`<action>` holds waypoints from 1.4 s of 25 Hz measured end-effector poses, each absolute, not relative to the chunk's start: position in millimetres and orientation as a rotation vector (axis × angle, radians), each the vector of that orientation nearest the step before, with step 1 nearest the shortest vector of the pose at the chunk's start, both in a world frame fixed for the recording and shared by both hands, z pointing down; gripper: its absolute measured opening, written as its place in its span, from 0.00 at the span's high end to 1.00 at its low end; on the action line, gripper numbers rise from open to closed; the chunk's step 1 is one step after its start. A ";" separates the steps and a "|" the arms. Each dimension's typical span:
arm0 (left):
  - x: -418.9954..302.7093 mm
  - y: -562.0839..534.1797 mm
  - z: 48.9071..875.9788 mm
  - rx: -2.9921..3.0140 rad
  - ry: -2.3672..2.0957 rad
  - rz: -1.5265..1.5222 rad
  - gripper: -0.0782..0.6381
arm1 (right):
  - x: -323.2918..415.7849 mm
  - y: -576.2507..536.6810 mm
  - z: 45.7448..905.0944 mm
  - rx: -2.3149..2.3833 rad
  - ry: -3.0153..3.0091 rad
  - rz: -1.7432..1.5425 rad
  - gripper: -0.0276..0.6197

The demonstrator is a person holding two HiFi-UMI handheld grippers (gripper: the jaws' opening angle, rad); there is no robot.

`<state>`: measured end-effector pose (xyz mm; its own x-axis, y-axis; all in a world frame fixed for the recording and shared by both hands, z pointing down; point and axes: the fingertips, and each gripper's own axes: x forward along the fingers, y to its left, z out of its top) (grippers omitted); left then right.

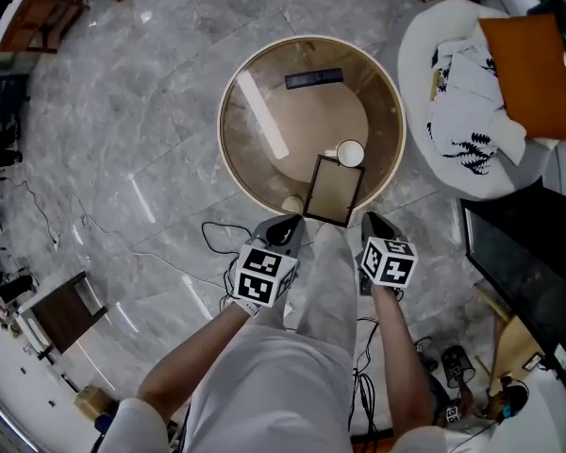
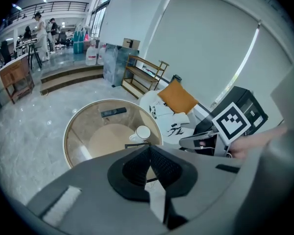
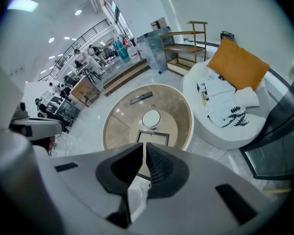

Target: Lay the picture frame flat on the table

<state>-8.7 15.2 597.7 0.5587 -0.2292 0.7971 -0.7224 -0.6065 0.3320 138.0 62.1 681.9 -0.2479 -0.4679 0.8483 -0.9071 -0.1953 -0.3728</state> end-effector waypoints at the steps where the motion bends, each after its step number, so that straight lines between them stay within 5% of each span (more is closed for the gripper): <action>1: -7.5 15.4 588.2 2.142 -0.756 0.958 0.88 | 138.6 62.4 670.3 1.602 -1.670 1.432 0.93; 35: 13.9 -3.6 338.0 2.556 -0.717 0.713 0.88 | 143.7 54.6 334.2 1.836 -2.150 0.915 0.93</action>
